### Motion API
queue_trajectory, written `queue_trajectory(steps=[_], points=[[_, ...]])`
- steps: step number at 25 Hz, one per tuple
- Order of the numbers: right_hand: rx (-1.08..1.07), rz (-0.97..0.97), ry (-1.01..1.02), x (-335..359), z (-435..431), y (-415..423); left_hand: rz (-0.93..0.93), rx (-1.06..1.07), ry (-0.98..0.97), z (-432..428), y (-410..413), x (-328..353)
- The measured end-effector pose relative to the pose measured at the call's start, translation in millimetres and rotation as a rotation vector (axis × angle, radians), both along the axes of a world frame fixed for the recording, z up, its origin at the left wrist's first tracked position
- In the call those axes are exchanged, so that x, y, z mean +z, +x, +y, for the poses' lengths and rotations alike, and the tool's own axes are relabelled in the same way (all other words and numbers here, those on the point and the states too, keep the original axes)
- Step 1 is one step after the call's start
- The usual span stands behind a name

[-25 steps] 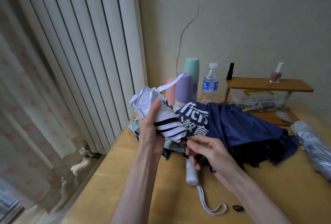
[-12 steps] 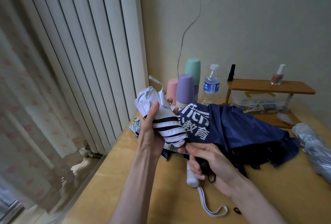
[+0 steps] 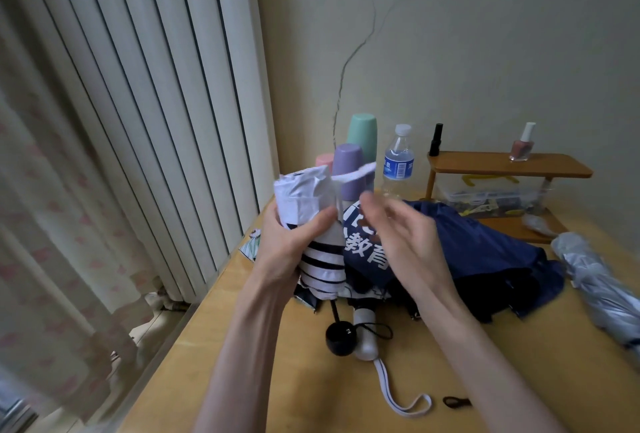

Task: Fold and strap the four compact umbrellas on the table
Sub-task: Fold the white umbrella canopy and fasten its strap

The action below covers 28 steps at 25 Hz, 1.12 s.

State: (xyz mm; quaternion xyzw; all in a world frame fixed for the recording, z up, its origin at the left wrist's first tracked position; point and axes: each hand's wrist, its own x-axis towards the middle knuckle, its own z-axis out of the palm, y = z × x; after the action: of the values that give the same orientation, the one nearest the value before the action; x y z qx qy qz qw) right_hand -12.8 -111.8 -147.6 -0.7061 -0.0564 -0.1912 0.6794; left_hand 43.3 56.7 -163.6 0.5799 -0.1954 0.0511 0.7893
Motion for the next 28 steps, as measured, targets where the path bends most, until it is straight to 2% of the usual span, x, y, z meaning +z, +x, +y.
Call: queue_trajectory(steps=[2,4,9,13,19,21,24,28], points=[[-0.028,0.025,0.065,15,4,10,-0.028,-0.058,0.078,-5,-1,-3],[-0.106,-0.038,0.085,18,5,20,-0.046,-0.093,0.097,-9,-4,-6],[-0.113,-0.113,0.106,-5,-7,36,0.046,-0.193,0.118,2,-5,-17],[-0.083,-0.049,0.143,-17,-9,41,0.071,-0.203,0.135,10,-2,-23],[-0.180,0.013,0.178,-29,-8,35,0.024,-0.174,0.069,10,2,-27],[-0.190,-0.094,0.083,-27,-5,27,0.037,-0.083,0.063,9,5,-25],[-0.107,-0.248,-0.169,-17,4,12,0.014,0.015,0.055,10,10,-27],[-0.230,-0.392,-0.401,-10,7,3,-0.031,0.073,0.140,2,4,-23]])
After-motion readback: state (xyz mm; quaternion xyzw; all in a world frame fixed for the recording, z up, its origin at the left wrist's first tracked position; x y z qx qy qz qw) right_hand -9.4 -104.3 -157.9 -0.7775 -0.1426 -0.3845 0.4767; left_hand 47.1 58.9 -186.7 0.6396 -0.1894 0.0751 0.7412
